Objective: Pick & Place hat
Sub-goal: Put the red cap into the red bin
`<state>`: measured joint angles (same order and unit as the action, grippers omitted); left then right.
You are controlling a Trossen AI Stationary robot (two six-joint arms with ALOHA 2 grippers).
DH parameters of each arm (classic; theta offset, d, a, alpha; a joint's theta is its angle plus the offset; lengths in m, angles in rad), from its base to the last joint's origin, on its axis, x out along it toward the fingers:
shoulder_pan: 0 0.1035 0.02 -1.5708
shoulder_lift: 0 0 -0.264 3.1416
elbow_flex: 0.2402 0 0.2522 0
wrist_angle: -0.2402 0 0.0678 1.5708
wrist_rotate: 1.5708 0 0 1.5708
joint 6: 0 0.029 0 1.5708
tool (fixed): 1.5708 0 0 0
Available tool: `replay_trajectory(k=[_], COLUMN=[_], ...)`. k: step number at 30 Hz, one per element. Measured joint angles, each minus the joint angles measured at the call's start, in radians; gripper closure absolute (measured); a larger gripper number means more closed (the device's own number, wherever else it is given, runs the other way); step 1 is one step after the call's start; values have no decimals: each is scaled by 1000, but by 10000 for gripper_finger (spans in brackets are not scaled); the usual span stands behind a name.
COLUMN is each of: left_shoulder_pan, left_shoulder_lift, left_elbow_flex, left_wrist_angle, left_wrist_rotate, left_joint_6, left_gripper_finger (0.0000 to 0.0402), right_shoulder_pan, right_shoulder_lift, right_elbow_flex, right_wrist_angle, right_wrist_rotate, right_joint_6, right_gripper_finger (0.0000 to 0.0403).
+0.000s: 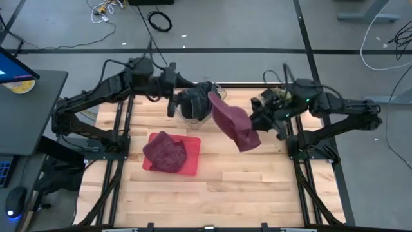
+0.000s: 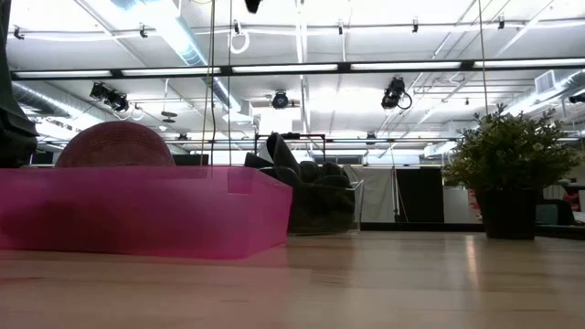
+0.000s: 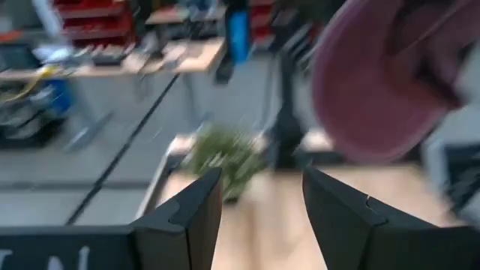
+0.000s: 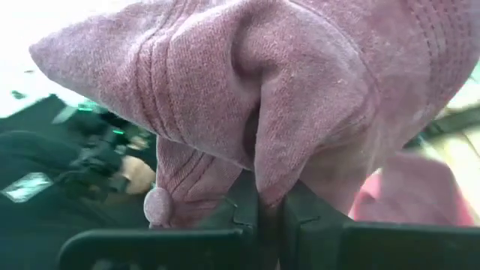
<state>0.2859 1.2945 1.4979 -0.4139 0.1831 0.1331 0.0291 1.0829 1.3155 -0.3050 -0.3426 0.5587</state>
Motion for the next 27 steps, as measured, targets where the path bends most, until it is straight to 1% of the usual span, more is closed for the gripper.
replay_trajectory(k=[4, 6, 8, 12, 15, 21, 27], left_shoulder_pan=[42, 61, 71, 71, 71, 63, 59], left_shoulder_lift=[-1, -1, 0, 2, 2, 3, 4], left_elbow_flex=[0, 0, 0, 0, 0, 0, 0], left_wrist_angle=[127, 206, 265, 329, 362, 389, 389], left_wrist_rotate=[209, 320, 385, 407, 408, 407, 442], left_joint_6=[-171, -261, -334, -435, -484, -503, -545], left_gripper_finger=[213, 213, 213, 213, 213, 213, 213], right_shoulder_pan=[-45, -63, -81, -111, -129, -147, -161], right_shoulder_lift=[-3, 0, 8, 41, 82, 170, 210], right_elbow_flex=[0, 0, 1, 1, 1, 1, 1], right_wrist_angle=[106, 139, 160, 219, 305, 476, 512], right_wrist_rotate=[-109, -141, -172, -241, -288, -391, -422], right_joint_6=[-13, -20, -31, -49, -66, -40, -26], right_gripper_finger=[391, 391, 391, 392, 392, 392, 392])
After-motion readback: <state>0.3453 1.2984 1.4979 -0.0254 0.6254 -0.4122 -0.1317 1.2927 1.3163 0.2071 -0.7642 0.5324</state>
